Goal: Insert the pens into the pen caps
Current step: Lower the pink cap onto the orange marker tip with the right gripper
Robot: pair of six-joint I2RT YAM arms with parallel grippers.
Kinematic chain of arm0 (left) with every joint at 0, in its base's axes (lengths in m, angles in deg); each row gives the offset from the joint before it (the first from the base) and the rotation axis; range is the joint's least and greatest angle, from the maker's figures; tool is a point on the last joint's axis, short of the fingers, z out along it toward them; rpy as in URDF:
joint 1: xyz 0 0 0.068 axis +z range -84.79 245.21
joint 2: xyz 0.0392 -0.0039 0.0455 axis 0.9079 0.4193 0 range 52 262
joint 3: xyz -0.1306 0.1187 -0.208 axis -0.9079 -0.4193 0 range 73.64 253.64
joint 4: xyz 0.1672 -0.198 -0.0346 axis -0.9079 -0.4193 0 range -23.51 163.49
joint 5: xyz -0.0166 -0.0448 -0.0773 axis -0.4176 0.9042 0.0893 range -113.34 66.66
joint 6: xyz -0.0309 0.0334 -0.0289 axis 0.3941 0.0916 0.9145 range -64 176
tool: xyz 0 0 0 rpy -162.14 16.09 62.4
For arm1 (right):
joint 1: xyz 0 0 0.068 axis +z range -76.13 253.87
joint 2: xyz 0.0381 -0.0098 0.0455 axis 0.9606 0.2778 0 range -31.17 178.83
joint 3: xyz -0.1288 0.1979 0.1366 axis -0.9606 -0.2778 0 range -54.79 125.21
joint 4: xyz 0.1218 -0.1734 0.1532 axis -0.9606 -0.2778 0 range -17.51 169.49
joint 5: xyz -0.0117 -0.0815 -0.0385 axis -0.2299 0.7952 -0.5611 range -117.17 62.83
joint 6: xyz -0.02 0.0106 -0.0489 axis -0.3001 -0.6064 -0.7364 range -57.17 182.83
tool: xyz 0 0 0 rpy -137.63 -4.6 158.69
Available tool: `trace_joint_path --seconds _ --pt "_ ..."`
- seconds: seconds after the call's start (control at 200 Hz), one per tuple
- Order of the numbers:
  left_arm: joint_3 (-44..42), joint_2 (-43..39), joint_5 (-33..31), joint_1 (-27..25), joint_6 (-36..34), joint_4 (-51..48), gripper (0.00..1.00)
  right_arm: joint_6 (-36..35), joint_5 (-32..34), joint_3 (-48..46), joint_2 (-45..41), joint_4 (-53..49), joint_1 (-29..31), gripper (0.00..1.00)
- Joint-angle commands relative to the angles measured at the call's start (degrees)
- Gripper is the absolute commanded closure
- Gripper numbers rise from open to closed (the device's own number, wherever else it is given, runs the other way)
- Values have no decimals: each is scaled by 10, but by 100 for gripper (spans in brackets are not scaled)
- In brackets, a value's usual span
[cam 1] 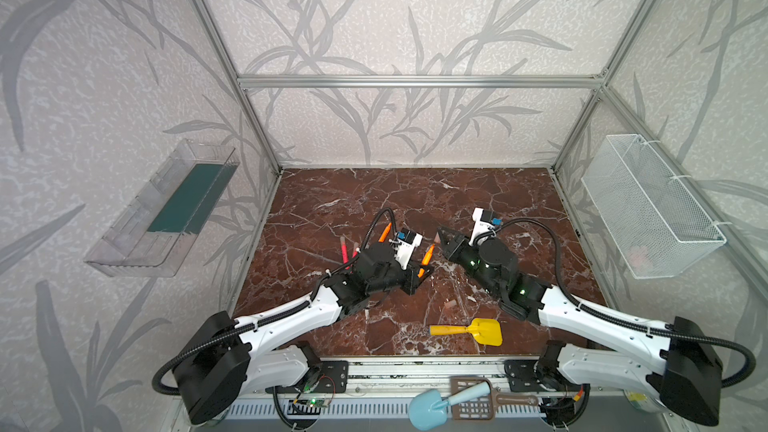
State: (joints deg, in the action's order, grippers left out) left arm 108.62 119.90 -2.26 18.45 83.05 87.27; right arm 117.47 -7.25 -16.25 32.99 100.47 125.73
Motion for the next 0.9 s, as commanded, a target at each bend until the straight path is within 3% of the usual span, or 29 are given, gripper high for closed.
trace_joint_path --seconds 0.0,0.895 --pt "-4 -13 0 0 -4 11 100 -2 4 10 6 15 3 93" --pt "-4 -15 -6 0 -3 9 100 20 -11 -6 28 24 2 95"
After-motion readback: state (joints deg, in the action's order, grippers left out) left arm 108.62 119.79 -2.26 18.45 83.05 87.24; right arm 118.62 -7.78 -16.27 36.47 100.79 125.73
